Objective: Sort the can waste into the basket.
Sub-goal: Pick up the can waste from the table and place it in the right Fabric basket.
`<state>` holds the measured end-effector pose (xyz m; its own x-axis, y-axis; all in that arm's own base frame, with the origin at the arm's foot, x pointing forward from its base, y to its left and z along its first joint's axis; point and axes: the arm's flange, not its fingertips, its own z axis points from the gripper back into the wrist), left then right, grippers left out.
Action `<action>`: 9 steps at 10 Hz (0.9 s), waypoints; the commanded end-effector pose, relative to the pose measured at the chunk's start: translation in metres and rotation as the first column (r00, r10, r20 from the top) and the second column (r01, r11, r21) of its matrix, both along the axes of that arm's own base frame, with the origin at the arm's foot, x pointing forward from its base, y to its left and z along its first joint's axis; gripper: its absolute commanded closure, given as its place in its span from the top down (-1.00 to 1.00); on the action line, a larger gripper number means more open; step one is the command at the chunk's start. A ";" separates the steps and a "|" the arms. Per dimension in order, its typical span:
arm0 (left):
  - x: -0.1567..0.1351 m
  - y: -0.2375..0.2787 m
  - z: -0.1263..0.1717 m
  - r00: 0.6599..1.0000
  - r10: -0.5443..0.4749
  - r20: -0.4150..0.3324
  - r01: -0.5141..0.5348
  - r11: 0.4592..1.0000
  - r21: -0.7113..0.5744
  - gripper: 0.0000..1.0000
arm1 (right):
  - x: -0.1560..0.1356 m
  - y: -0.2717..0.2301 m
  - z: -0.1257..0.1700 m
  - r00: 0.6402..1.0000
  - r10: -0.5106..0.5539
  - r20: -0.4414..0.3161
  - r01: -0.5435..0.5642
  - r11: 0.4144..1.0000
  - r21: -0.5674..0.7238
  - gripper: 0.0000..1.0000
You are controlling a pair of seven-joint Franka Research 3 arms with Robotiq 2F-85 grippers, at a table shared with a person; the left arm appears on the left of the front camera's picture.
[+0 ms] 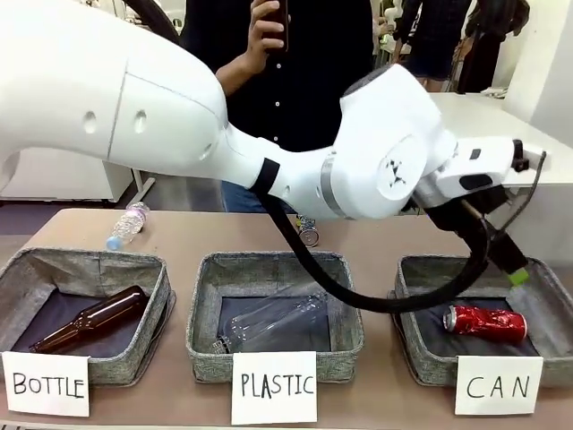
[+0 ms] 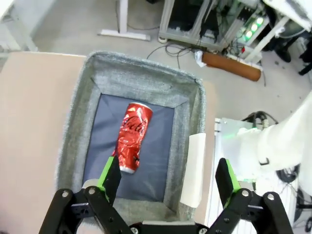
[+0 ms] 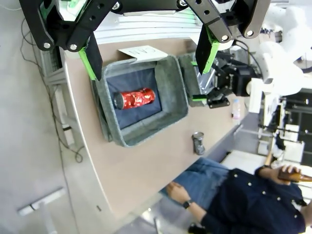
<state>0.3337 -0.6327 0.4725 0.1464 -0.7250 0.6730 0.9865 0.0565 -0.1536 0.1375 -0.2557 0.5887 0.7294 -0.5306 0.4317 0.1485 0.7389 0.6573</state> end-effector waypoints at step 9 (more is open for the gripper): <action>0.003 0.462 0.125 0.748 0.459 -0.480 -0.609 0.762 -0.220 1.00 | 0.109 0.251 -0.019 0.951 0.308 0.035 -0.286 0.829 0.481 1.00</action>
